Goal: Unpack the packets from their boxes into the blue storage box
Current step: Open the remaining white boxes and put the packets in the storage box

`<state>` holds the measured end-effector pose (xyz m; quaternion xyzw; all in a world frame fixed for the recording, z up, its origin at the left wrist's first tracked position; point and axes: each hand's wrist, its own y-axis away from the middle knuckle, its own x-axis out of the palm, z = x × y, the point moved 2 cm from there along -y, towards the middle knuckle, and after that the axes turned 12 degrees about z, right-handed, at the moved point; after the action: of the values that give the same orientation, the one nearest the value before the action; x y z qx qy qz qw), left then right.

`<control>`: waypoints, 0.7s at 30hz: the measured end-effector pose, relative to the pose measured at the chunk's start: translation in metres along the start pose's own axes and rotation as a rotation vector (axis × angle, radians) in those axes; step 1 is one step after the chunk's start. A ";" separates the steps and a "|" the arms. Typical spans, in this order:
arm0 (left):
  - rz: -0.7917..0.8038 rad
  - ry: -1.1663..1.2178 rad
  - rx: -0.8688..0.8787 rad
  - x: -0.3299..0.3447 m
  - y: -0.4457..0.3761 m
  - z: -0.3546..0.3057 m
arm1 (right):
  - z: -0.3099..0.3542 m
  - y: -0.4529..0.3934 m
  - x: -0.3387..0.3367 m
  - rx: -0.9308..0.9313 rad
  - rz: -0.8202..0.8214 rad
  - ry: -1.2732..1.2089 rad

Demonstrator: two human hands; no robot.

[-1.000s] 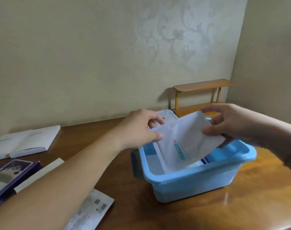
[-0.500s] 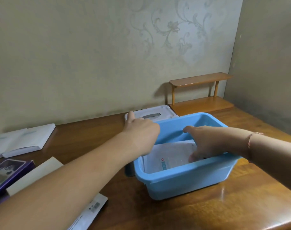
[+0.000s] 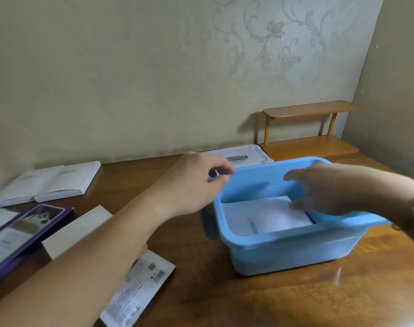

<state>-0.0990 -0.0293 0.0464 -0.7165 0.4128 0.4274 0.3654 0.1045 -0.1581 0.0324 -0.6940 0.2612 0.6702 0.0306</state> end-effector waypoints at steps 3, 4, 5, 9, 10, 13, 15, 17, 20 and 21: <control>-0.190 -0.037 0.007 -0.009 0.066 0.036 | 0.019 0.041 -0.014 -0.226 -0.646 -0.303; -0.156 -0.057 -0.015 -0.009 0.091 0.049 | 0.037 0.061 -0.012 -0.380 -0.756 -0.478; -0.084 -0.071 -0.043 -0.007 0.115 0.061 | 0.061 0.080 -0.005 -0.541 -0.787 -0.605; 0.236 -0.207 -0.082 0.014 0.190 0.089 | 0.160 0.096 0.055 -0.815 -0.616 -0.353; 0.290 -0.270 -0.056 0.022 0.200 0.090 | 0.180 0.086 0.065 -0.818 -0.527 -0.271; 0.279 -0.360 0.006 0.040 0.212 0.090 | 0.211 0.049 0.090 -0.786 -0.345 -0.115; 0.179 -0.388 0.102 0.047 0.212 0.091 | 0.221 0.036 0.091 -0.809 -0.349 -0.011; 0.066 -0.430 0.223 0.053 0.212 0.091 | 0.229 0.028 0.091 -0.855 -0.476 0.025; -0.047 -0.408 0.272 0.058 0.213 0.092 | 0.234 0.018 0.096 -0.943 -0.571 0.112; -0.062 -0.377 0.266 0.059 0.214 0.094 | 0.232 0.017 0.097 -0.970 -0.610 0.154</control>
<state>-0.3042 -0.0472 -0.0781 -0.5817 0.3678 0.4842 0.5403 -0.1182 -0.1125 -0.0778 -0.7192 -0.2866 0.6217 -0.1183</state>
